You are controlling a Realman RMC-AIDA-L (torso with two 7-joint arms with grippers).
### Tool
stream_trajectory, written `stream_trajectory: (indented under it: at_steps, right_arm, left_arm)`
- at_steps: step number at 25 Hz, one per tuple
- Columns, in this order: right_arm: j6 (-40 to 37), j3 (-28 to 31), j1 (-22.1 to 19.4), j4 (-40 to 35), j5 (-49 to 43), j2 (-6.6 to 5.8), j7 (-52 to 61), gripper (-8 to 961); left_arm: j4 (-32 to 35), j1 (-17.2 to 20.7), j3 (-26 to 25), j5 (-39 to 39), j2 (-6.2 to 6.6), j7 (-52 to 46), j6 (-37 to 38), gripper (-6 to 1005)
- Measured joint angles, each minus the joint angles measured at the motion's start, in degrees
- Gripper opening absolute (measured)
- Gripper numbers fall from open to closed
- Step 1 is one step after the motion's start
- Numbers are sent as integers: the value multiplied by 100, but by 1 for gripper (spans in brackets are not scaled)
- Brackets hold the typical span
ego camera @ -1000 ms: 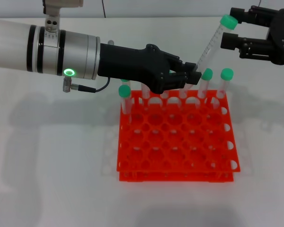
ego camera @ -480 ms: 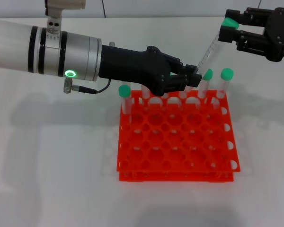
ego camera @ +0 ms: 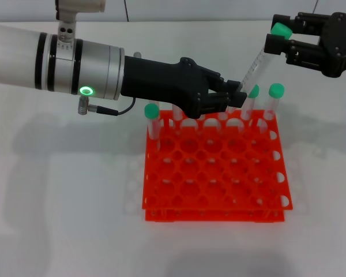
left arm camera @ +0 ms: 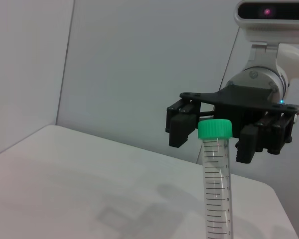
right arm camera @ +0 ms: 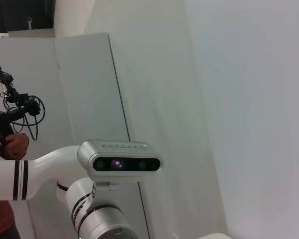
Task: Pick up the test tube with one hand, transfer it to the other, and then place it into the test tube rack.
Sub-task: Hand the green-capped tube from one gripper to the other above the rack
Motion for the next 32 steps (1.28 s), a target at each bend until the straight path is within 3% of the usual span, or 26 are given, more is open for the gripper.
stream_trajectory:
  at_steps: [13,17,32]
  right_arm:
    - [19,-10,8,77,-13,2,-16,458]
    - [16,-18,9,81,-23,1,-17,284]
    - [16,-129,40,81,-28,1,-21,275]
  left_arm:
    - [-32,0,53,0,-1,0,-30,302]
    - [-33,0,52,2,-1,-1,-26,304]
    - [-41,24,52,7,-25,54,-40,311]
